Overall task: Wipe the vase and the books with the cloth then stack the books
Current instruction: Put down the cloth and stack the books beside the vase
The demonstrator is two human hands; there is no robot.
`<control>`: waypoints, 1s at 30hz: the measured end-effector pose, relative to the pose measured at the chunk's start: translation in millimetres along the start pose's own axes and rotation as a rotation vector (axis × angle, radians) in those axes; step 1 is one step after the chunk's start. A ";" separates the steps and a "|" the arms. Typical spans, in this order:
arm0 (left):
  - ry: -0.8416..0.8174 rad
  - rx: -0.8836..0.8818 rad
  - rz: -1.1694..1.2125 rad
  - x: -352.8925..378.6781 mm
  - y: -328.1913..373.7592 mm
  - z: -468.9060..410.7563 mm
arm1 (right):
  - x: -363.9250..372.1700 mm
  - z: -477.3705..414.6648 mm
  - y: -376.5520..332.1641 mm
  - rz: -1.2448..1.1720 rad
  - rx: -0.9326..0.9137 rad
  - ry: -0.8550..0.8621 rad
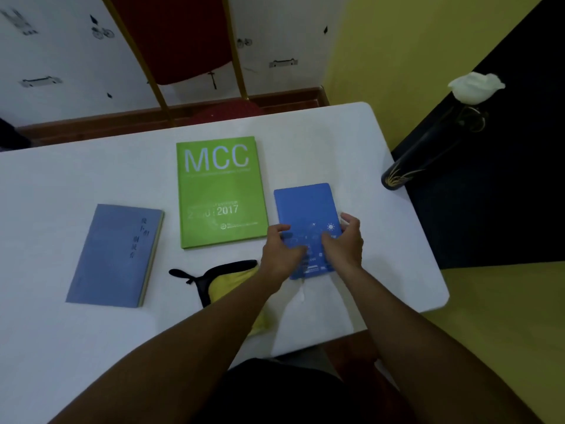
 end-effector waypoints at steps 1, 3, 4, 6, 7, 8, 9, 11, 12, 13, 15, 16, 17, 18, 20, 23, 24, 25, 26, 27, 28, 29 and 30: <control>0.006 -0.068 0.113 -3.8 -1.2 -2.6 | -1.4 -1.3 -0.6 -0.043 0.048 -0.010; -0.012 -0.182 0.323 -10.4 -3.5 -6.9 | -4.6 -3.0 0.8 -0.110 0.114 -0.017; -0.024 -0.204 0.371 -13.7 -4.8 -8.5 | -5.0 -4.1 2.8 -0.141 0.137 -0.019; -0.045 -0.203 0.377 -18.8 -9.2 -10.3 | -4.1 -5.3 5.4 -0.224 0.186 -0.036; -0.050 -0.192 0.382 -20.8 -11.7 -10.4 | -3.8 -5.2 4.2 -0.260 0.201 -0.048; -0.054 -0.183 0.392 -22.1 -13.8 -9.7 | -3.7 -6.6 2.8 -0.274 0.202 -0.063; -0.057 -0.180 0.409 -23.7 -15.5 -8.7 | -3.9 -7.6 -0.3 -0.285 0.192 -0.077; -0.058 -0.187 0.454 -29.8 -16.3 -7.1 | -5.8 -8.9 -12.7 -0.303 0.153 -0.103; -0.055 -0.195 0.479 -34.4 -15.4 -6.3 | -6.4 -10.0 -19.7 -0.302 0.130 -0.119; -0.054 -0.202 0.500 -39.1 -13.9 -5.5 | -6.8 -10.9 -27.1 -0.299 0.114 -0.137; -0.062 -0.208 0.525 -47.9 -11.7 -4.1 | -7.4 -13.1 -39.4 -0.308 0.106 -0.173; -0.070 -0.205 0.535 -52.9 -11.1 -3.6 | -6.3 -13.8 -44.7 -0.317 0.111 -0.186; -0.083 -0.207 0.552 -57.8 -9.8 -3.0 | -4.5 -12.9 -50.9 -0.326 0.119 -0.199; -0.099 -0.215 0.569 -63.1 -7.6 -2.2 | -0.7 -13.0 -55.7 -0.324 0.122 -0.213; -0.135 -0.241 0.558 -70.2 -6.9 -4.9 | 7.6 -11.5 -66.5 -0.312 0.129 -0.242; -0.239 -0.297 0.479 -76.0 -1.9 -6.6 | 19.5 -8.8 -85.4 -0.262 0.118 -0.262; -0.274 -0.295 0.455 -77.5 -0.1 -6.7 | 24.6 -9.0 -89.6 -0.240 0.108 -0.265; -0.284 -0.285 0.439 -79.7 0.4 -8.3 | 30.1 -7.4 -93.6 -0.229 0.103 -0.268; -0.274 -0.267 0.432 -82.9 1.6 -10.3 | 36.7 -6.5 -96.1 -0.225 0.101 -0.266; -0.239 -0.238 0.421 -87.1 0.4 -16.6 | 43.3 -3.2 -99.9 -0.235 0.099 -0.262; -0.185 -0.200 0.406 -93.4 -0.1 -22.8 | 51.6 -1.6 -102.1 -0.250 0.096 -0.250; -0.111 -0.158 0.365 -102.2 -0.4 -28.7 | 59.9 1.1 -104.8 -0.269 0.093 -0.235; -0.025 -0.113 0.301 -113.4 -1.2 -35.3 | 70.5 3.6 -106.1 -0.281 0.086 -0.225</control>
Point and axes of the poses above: each hand's wrist, its own z-axis away from the middle knuckle, its own x-axis out of the palm, y = z × x, the point moved 6 cm from there along -z, towards the middle knuckle, and after that the axes turned 7 degrees about y, right-handed, at the moved point
